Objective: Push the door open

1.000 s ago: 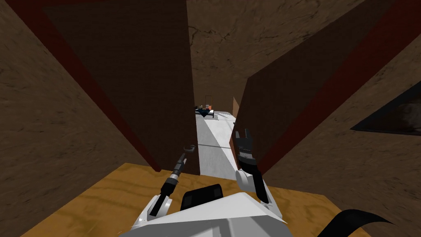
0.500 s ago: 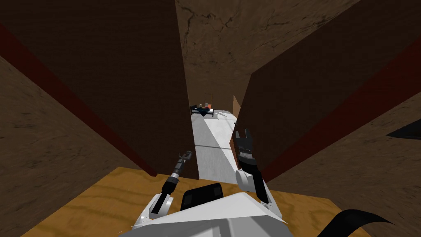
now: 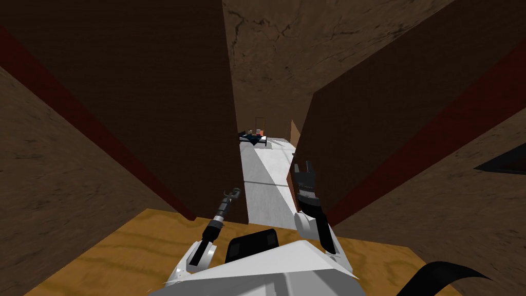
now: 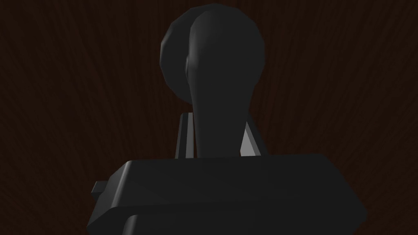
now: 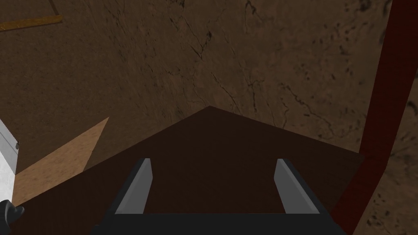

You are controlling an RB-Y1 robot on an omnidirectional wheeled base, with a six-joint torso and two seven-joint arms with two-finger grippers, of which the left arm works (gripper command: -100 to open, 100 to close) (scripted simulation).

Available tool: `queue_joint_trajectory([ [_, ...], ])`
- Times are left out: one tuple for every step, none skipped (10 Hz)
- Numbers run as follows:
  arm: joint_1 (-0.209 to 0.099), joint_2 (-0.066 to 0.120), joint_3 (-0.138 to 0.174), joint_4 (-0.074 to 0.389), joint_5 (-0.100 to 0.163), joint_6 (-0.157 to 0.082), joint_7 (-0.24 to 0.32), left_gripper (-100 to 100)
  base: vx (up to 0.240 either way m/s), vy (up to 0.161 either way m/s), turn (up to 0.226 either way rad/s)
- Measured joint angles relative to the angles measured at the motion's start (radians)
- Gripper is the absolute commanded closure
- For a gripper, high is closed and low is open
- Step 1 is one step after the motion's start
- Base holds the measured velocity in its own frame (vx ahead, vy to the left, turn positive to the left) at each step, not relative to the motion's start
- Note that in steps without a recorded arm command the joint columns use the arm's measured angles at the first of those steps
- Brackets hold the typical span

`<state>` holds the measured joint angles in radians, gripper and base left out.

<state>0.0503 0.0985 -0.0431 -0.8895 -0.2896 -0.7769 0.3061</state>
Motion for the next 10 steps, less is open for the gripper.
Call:
queue_joint_trajectory([
  [0.001, 0.0, 0.003, 0.006, 0.002, 0.002, -0.002, 100, 0.172, -0.035, 0.037],
  [0.007, -0.001, 0.005, 0.01, 0.004, 0.005, -0.005, 100, 0.16, -0.041, 0.018],
  [0.01, -0.004, 0.008, 0.012, 0.006, 0.005, -0.009, 100, 0.146, -0.063, 0.025],
  [0.007, -0.006, 0.012, 0.01, 0.009, 0.008, -0.012, 100, 0.161, -0.05, 0.039],
  [0.004, -0.01, 0.018, 0.01, 0.013, 0.011, -0.018, 100, 0.161, -0.063, 0.025],
  [0.006, -0.013, 0.024, 0.005, 0.017, 0.013, -0.024, 100, 0.19, -0.093, 0.049],
  [0.008, -0.017, 0.032, 0.002, 0.021, 0.016, -0.031, 100, 0.215, -0.113, 0.069],
  [0.003, -0.015, 0.043, 0.007, 0.028, 0.019, -0.037, 100, 0.175, -0.088, 0.046],
  [-0.007, -0.014, 0.054, 0.023, 0.035, 0.011, -0.042, 100, 0.135, -0.098, 0.031],
  [-0.006, -0.012, 0.064, 0.023, 0.042, 0.006, -0.046, 100, 0.153, -0.105, 0.076],
])
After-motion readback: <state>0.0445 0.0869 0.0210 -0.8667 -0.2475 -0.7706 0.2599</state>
